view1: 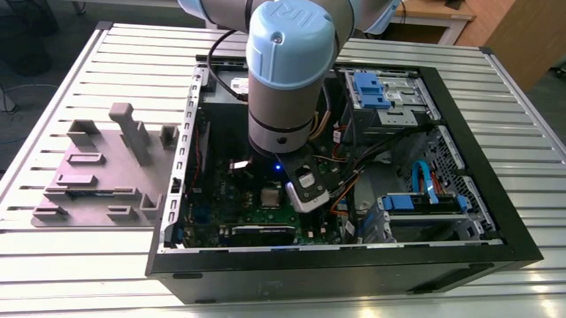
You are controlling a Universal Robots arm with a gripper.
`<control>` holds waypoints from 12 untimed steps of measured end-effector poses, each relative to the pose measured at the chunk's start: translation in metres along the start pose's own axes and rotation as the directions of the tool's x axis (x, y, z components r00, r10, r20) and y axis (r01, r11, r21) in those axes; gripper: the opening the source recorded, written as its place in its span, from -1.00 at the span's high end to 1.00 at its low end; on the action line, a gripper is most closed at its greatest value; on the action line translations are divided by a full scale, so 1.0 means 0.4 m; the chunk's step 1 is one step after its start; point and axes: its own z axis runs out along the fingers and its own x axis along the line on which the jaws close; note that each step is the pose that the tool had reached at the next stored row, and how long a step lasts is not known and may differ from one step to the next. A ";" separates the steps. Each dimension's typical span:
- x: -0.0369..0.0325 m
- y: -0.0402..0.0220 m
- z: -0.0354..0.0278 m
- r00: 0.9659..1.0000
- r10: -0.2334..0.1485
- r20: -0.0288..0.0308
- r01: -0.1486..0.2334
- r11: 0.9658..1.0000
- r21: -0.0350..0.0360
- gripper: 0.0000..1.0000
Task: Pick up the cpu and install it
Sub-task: 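Place the cpu into insertion slot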
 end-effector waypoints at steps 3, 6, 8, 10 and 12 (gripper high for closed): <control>0.000 -0.001 0.002 1.000 0.000 0.000 0.000 1.000 0.000 0.05; 0.000 -0.001 0.005 1.000 0.000 0.001 0.000 1.000 0.000 0.05; 0.000 -0.001 0.005 1.000 0.000 0.001 0.000 1.000 0.000 0.05; 0.000 -0.001 0.007 1.000 0.000 0.001 0.000 1.000 0.000 0.05; 0.000 -0.001 0.008 1.000 0.000 0.001 0.000 1.000 0.001 0.05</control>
